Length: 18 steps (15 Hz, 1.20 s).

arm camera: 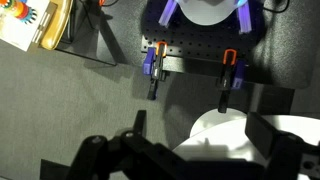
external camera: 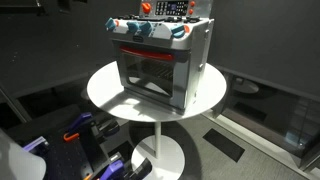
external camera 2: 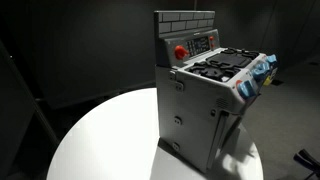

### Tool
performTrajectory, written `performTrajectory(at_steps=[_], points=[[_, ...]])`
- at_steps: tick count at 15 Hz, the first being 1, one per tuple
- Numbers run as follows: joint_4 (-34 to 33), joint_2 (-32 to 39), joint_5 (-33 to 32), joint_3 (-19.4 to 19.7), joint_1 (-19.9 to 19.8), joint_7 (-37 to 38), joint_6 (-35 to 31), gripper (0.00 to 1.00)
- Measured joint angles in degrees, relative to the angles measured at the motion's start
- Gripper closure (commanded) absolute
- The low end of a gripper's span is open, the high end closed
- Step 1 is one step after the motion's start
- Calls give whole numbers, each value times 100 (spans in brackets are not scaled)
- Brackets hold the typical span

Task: Press the top button on the right side of the stove

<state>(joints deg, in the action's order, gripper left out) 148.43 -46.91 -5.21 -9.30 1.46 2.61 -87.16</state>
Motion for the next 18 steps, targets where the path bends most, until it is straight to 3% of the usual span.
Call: performTrajectory(at_steps=[8, 18], points=[[-1, 3, 0, 22, 7, 5, -73, 0], [-396, 341, 0, 227, -19, 73, -1570, 0]])
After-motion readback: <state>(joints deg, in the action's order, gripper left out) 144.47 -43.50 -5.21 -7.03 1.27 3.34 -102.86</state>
